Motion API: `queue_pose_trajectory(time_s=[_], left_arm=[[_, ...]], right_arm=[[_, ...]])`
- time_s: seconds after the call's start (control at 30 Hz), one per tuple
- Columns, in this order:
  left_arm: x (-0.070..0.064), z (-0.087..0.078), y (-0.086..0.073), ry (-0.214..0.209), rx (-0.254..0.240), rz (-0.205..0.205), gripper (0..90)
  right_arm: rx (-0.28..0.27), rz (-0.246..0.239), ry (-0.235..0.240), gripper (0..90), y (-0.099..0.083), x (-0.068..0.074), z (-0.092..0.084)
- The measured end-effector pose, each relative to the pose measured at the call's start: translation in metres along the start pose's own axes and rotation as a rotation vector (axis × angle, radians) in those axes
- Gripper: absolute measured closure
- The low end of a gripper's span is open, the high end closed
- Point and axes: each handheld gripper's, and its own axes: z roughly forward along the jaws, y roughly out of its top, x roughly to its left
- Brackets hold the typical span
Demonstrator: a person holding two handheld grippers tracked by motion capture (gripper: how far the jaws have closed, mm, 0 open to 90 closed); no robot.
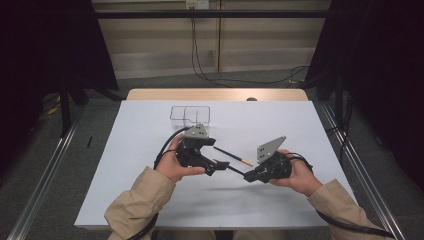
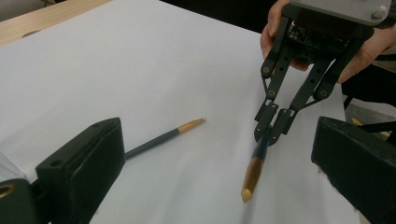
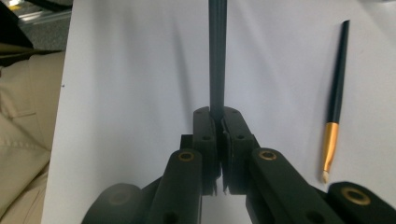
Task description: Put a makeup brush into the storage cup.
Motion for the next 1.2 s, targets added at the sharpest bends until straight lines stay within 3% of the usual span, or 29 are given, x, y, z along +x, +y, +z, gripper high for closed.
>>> queue_pose_trajectory(time_s=[0.43, 1.2], left_arm=[[0.000, 0.001, -0.002, 0.000, -0.026, -0.007, 2.7], [-0.001, 0.000, -0.001, 0.015, -0.090, -0.007, 6.5]], right_arm=[[-0.129, 0.057, -0.021, 85.6, 0.000, 0.001, -0.001], [-0.269, 0.109, -0.044, 85.6, 0.010, 0.001, -0.003]])
